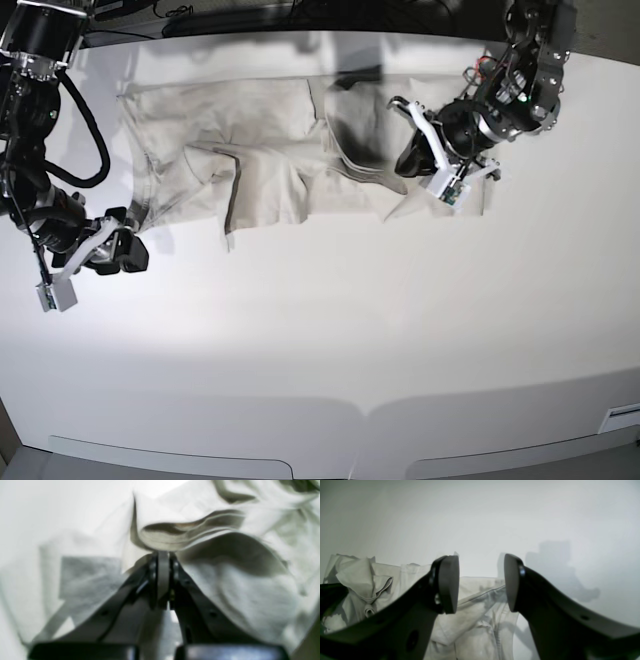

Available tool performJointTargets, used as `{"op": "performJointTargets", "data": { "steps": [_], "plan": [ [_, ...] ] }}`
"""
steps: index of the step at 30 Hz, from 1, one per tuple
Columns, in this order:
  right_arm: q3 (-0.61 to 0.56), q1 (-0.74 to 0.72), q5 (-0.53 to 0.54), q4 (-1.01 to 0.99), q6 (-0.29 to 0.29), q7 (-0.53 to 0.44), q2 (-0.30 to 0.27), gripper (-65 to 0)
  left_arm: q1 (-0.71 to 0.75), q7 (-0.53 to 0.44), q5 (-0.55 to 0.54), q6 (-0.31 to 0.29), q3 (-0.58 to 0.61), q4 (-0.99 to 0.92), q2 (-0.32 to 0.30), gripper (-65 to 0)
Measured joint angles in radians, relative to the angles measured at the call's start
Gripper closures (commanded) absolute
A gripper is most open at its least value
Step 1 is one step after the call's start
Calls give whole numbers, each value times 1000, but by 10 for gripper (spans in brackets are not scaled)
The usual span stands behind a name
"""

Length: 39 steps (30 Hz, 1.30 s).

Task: Fold the T-shirt properly
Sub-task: 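Move the right gripper to the shirt's outer end and grasp it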

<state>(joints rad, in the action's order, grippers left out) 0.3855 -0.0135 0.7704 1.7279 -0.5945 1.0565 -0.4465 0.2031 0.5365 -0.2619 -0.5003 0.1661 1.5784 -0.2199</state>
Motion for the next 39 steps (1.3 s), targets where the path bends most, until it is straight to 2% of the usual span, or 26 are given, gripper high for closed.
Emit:
{"op": "performJointTargets", "data": {
  "steps": [3,7,12,15,22,27,31,32,34,36,37,39],
  "plan": [
    [0,0,0,0,0,0,0,-295,-34,-31,24,-4,4,-68,39,0],
    [0,0,0,0,0,0,0,-295,-77,-10,58,1,5,-89,91,0],
    [0,0,2,0,0,0,0,-295,-139,119,63,2,4,-93,174,0],
    [0,0,-1,0,0,0,0,-295,-165,154,61,-23,5,-93,229,0],
    [0,0,-1,0,0,0,0,-295,-212,179,66,-27,4,-93,328,0],
    [2,3,1,0,0,99,-3,-295,-229,283,89,-33,5,-93,315,0],
    [11,60,3,2,-1,150,-57,-295,-237,306,90,-31,4,-55,258,0],
    [18,83,3,2,-1,150,-72,-295,-237,306,90,-31,4,-42,242,-22],
    [43,124,-4,2,0,157,-89,-295,-237,327,89,-32,4,-16,215,-178],
    [81,163,0,2,31,157,-96,-295,-236,333,89,-33,4,5,185,-303],
    [106,179,2,2,37,156,-96,-295,-237,345,85,-29,4,16,171,-335],
    [156,207,27,2,42,153,-97,-295,-238,362,50,-13,4,27,134,-345]
  ]
}}
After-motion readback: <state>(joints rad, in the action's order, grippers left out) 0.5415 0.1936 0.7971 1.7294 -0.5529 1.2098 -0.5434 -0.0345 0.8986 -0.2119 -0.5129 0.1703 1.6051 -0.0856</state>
